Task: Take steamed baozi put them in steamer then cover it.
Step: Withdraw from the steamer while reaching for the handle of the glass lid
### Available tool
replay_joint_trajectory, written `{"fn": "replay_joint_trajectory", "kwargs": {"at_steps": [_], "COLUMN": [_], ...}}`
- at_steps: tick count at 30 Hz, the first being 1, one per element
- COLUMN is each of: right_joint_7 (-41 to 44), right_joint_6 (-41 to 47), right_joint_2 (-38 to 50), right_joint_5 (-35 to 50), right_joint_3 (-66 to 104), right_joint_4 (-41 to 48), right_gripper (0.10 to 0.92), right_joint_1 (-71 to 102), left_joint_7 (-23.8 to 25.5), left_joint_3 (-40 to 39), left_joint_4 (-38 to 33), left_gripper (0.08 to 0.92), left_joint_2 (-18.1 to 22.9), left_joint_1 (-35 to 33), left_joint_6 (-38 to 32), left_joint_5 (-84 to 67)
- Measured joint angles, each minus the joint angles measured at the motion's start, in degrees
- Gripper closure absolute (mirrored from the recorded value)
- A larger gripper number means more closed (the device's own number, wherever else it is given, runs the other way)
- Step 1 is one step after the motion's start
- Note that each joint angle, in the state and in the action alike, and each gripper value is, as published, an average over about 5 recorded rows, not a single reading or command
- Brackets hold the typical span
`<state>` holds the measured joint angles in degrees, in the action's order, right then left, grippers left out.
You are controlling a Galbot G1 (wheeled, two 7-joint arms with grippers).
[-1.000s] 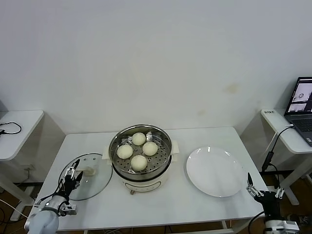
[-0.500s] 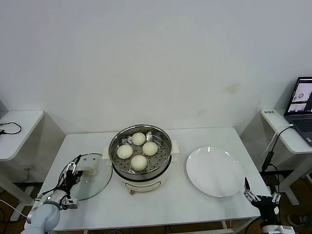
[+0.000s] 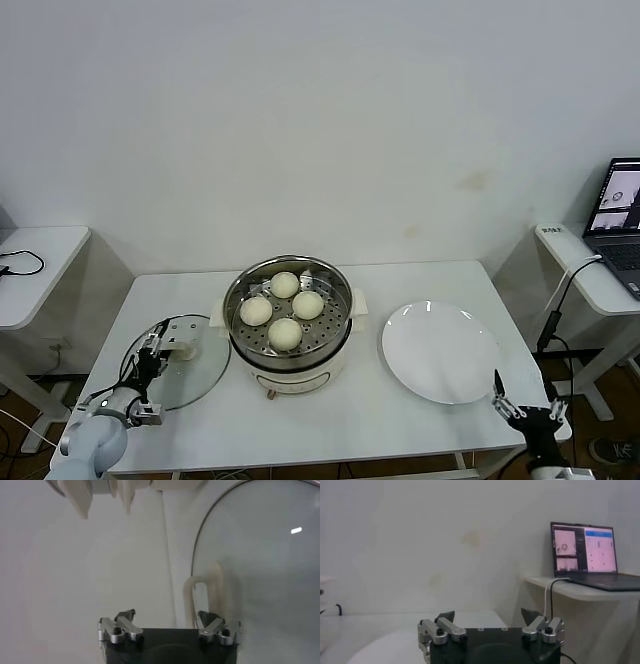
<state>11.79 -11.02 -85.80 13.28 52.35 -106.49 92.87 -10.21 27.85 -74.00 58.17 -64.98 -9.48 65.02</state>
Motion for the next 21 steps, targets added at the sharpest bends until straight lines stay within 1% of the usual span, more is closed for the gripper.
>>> {"fn": "replay_joint_trajectory", "kwargs": {"at_steps": [8, 15, 18, 21], "right_joint_7": [0.1, 0.1, 0.2, 0.2], "right_joint_6": [-0.1, -0.1, -0.1, -0.2], "right_joint_2": [0.0, 0.0, 0.2, 0.4], "right_joint_5": [-0.3, -0.5, -0.5, -0.6], "right_joint_3": [-0.6, -1.1, -1.3, -1.5], "right_joint_4": [0.3, 0.4, 0.4, 0.4], "right_gripper": [0.202, 0.202, 0.203, 0.203], "right_joint_1": [0.0, -0.2, -0.2, -0.3], "left_joint_7": [0.1, -1.3, -2.1, -3.0], "left_joint_3": [0.0, 0.6, 1.2, 1.9], "left_joint_4": [0.9, 1.2, 0.6, -0.5], "left_gripper": [0.597, 0.796, 0.857, 0.868], "left_joint_2": [0.4, 0.8, 0.8, 0.8], "left_joint_1": [0.4, 0.0, -0.6, -1.4], "left_joint_6": [-0.3, -0.9, -0.9, -0.8], "left_joint_5": [-0.4, -1.2, -1.7, -2.3]}}
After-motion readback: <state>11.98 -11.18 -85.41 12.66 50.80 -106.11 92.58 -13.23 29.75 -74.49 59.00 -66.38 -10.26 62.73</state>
